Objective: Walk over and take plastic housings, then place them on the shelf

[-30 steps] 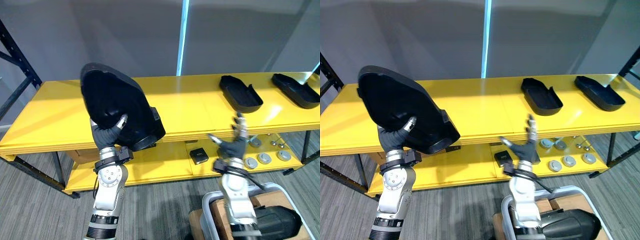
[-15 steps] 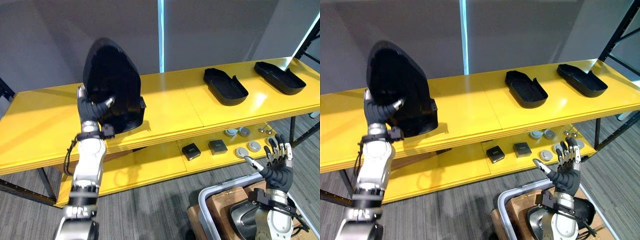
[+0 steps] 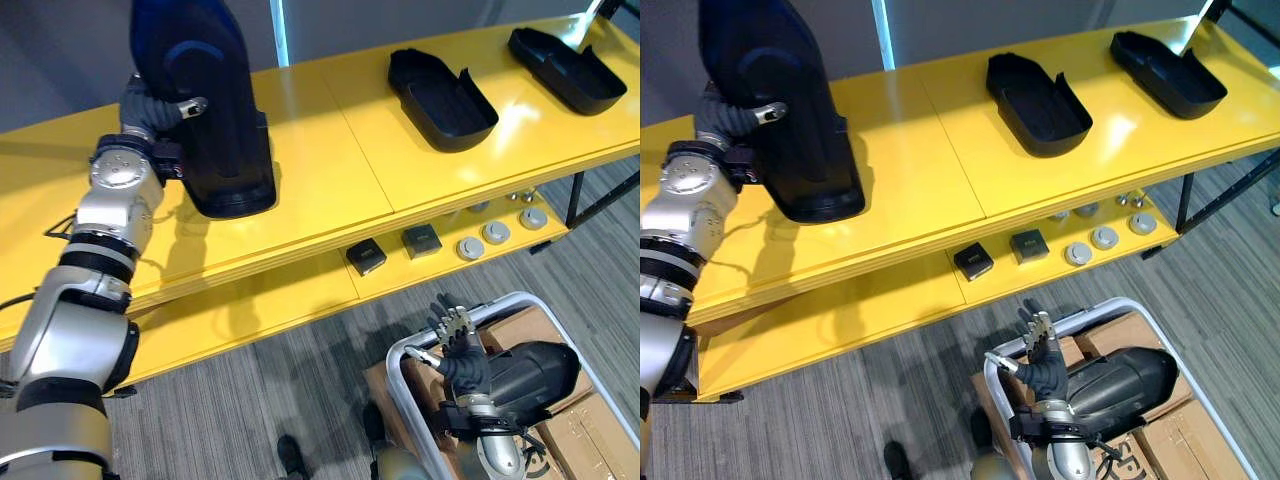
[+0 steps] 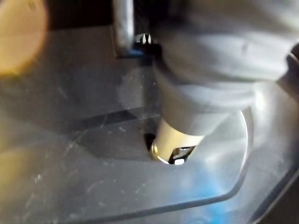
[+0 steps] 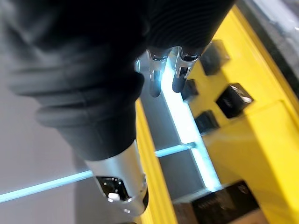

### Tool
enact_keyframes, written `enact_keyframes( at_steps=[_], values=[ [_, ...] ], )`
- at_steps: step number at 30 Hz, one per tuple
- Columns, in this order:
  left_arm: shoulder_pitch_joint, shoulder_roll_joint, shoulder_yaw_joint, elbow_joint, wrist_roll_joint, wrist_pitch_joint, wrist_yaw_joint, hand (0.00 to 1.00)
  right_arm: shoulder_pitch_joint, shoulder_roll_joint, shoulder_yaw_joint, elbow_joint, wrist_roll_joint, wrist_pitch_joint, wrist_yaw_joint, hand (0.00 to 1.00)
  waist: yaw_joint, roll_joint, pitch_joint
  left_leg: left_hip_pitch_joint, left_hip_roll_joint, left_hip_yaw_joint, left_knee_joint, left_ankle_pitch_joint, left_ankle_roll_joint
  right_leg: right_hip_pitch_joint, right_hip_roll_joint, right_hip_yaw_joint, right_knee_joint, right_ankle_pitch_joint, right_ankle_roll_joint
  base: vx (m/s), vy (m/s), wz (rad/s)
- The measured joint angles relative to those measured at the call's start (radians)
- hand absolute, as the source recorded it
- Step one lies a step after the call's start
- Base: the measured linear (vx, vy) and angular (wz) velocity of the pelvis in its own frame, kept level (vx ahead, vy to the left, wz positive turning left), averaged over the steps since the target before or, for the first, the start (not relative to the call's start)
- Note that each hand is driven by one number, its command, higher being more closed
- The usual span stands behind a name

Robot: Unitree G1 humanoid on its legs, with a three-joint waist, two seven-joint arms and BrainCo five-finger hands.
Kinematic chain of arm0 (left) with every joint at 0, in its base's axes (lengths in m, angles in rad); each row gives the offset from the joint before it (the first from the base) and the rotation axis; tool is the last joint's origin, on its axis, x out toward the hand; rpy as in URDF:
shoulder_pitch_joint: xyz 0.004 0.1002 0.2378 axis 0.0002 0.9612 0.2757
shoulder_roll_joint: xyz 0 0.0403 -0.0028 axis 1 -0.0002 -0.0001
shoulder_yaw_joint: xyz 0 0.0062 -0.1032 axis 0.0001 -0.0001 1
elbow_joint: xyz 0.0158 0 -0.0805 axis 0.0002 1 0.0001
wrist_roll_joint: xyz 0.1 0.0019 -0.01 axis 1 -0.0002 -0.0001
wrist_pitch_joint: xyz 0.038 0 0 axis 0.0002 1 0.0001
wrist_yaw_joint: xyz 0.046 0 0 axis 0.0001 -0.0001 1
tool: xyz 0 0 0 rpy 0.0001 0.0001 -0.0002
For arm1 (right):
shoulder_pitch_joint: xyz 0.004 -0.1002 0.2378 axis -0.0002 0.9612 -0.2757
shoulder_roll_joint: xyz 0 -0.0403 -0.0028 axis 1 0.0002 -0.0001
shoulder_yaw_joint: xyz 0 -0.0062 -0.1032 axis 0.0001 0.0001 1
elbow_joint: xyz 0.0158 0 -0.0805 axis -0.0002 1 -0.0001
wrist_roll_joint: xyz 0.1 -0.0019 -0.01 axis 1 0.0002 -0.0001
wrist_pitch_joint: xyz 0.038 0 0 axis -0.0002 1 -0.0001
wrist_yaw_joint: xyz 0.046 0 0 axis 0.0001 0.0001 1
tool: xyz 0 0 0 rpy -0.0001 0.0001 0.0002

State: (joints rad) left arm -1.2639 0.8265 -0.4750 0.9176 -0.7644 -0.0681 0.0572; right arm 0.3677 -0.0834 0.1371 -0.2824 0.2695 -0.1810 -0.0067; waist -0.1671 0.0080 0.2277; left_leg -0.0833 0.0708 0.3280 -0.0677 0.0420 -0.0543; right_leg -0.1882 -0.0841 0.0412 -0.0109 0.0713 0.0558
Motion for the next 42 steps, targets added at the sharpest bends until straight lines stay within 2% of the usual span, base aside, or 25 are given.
enact_keyframes(
  at_steps=[3,12,13,18,30,37,42],
  values=[
    [-0.032,0.043,-0.024,0.021,0.001,0.023,-0.033,1.0,0.001,0.001,0.03,0.019,-0.005,0.006,0.013,0.0,-0.013,-0.001,0.013,-0.001,0.0,0.002,0.002,0.0,0.0,-0.002,-0.001,0.004,0.0,0.0,0.0,0.02,0.013,-0.03],
    [-0.079,0.059,-0.024,0.097,0.006,0.062,-0.063,1.0,0.001,0.002,0.064,0.027,-0.005,0.016,0.028,0.0,-0.023,-0.001,0.063,-0.029,0.002,0.013,0.015,0.0,0.0,-0.031,-0.001,0.011,0.009,0.0,0.0,0.0,0.002,-0.02],
    [-0.079,0.063,-0.024,0.114,0.015,0.069,-0.063,0.0,-0.001,0.002,0.073,0.027,-0.005,0.017,0.029,0.0,-0.023,-0.003,0.067,-0.033,0.003,0.028,0.015,0.0,0.0,-0.047,0.003,0.026,0.021,0.0,0.0,-0.02,0.001,-0.18],
    [-0.08,0.07,-0.024,0.128,0.027,0.084,-0.061,0.0,0.001,0.003,0.081,0.027,-0.005,0.018,0.029,0.0,-0.039,-0.013,0.081,-0.041,0.004,0.042,0.015,-0.001,-0.001,-0.063,0.005,0.038,0.022,0.002,-0.002,-0.02,0.004,-0.1],
    [-0.12,0.069,-0.021,0.203,0.163,0.093,-0.057,0.0,0.026,0.003,0.088,0.027,-0.005,0.02,0.029,0.0,-0.039,-0.016,0.098,-0.046,0.007,0.056,0.022,-0.001,-0.001,-0.071,0.008,0.051,0.023,0.004,-0.004,0.0,0.002,-0.04],
    [-0.136,0.04,0.049,0.239,0.169,0.094,0.008,0.0,0.028,0.005,0.122,0.027,-0.005,0.02,0.03,0.0,-0.038,-0.018,0.104,-0.049,0.007,0.055,0.022,-0.001,-0.001,-0.071,0.008,0.047,0.023,0.004,-0.003,0.0,0.0,0.0],
    [-0.137,-0.001,0.145,0.205,0.135,0.089,0.104,0.0,0.028,0.004,0.121,0.027,-0.027,0.02,0.021,0.0,-0.037,-0.018,0.105,-0.049,0.008,0.051,0.022,-0.001,-0.001,-0.069,0.008,0.042,0.023,0.004,-0.003,0.0,0.002,0.01]
  ],
)
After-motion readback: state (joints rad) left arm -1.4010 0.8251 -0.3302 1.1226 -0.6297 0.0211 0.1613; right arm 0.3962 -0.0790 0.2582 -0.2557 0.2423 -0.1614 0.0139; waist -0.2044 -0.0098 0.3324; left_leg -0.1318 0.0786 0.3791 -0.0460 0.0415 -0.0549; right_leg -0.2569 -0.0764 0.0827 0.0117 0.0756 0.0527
